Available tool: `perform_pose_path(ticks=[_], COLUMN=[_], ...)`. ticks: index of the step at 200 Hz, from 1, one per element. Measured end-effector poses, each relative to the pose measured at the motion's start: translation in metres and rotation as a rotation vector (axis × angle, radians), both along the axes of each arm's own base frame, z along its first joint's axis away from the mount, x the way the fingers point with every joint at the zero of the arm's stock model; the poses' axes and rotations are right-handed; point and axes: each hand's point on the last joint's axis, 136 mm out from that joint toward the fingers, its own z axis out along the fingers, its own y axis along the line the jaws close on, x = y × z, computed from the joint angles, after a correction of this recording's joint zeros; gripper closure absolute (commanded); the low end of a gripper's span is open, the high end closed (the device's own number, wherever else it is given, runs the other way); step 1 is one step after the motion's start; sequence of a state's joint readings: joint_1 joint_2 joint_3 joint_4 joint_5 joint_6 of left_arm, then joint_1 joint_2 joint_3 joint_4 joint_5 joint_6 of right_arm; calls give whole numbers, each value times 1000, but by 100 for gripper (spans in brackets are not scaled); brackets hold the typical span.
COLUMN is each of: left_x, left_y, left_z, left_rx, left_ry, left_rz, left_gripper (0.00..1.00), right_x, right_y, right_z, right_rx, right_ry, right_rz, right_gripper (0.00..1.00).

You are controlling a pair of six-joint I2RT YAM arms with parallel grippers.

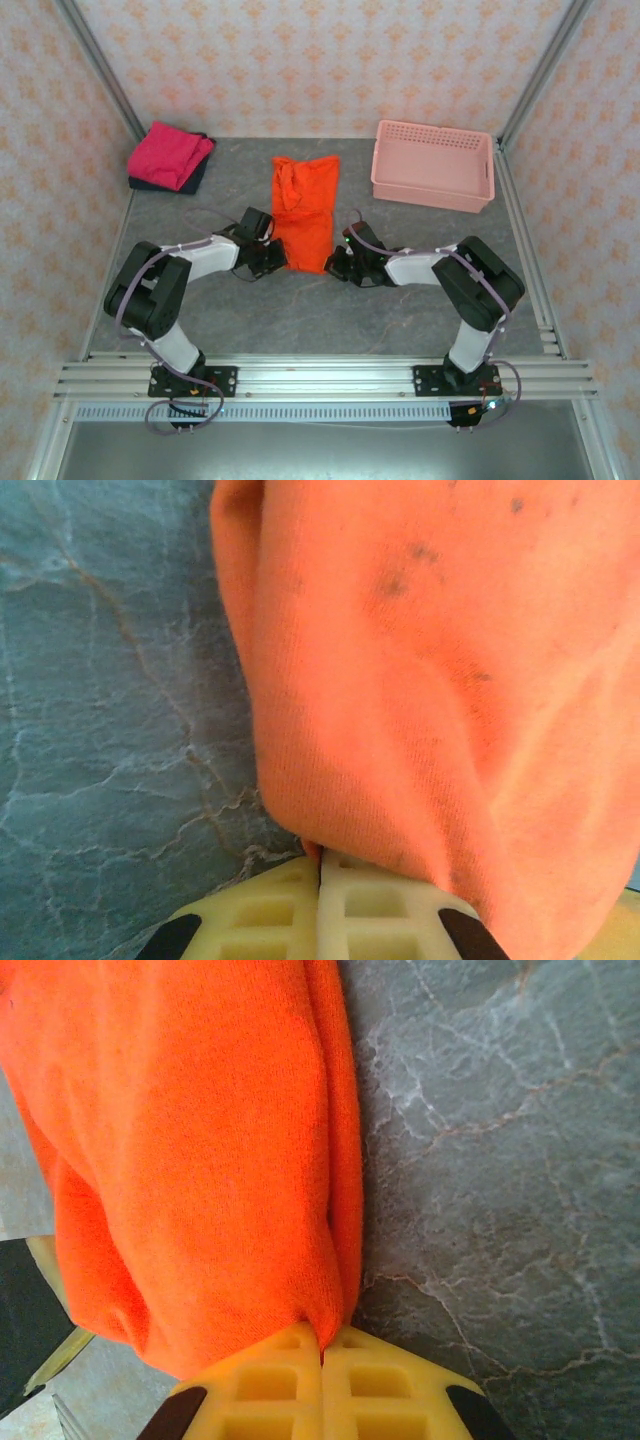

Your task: Fold and stack the t-shirts

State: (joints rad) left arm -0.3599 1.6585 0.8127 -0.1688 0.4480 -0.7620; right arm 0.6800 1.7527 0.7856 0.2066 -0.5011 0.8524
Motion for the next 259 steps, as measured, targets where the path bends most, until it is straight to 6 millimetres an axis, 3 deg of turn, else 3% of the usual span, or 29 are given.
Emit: perform_pose_path(ticks=[30,77,98,125,153,178,215,240,259], left_x=[-2,-19,-32,-58,-80,-95,-123,-131,-129], left_y=[2,15,21,24,23,26,30,32,37], left_z=[4,39,44,46,65,76,89,104,122], left_rx=[5,39,66,95,96,93,89,77,105], left_ry=[-7,-58,-47,-11,-26,-32,-14,-19,-34], left_rz=[0,-11,-20,-52,-86,-101,-131,-136,-124], left_gripper=[100,100,100,100,100,100,100,100,100], right_x=[0,-4,-8,-26,-46,-66,-103,-111,-103], right_y=[-2,-13,-16,-24,-34,-35,-34,-38,-44], right_z=[7,40,46,49,71,87,95,110,123], right_rx=[-3,-10,-15,-38,-33,-20,-22,-8,-49], right_ry=[-13,-82,-87,-81,-108,-123,-103,-123,-157], right_rz=[-5,-5,1,19,46,87,161,171,158], right_gripper=[100,100,100,100,100,100,100,100,100])
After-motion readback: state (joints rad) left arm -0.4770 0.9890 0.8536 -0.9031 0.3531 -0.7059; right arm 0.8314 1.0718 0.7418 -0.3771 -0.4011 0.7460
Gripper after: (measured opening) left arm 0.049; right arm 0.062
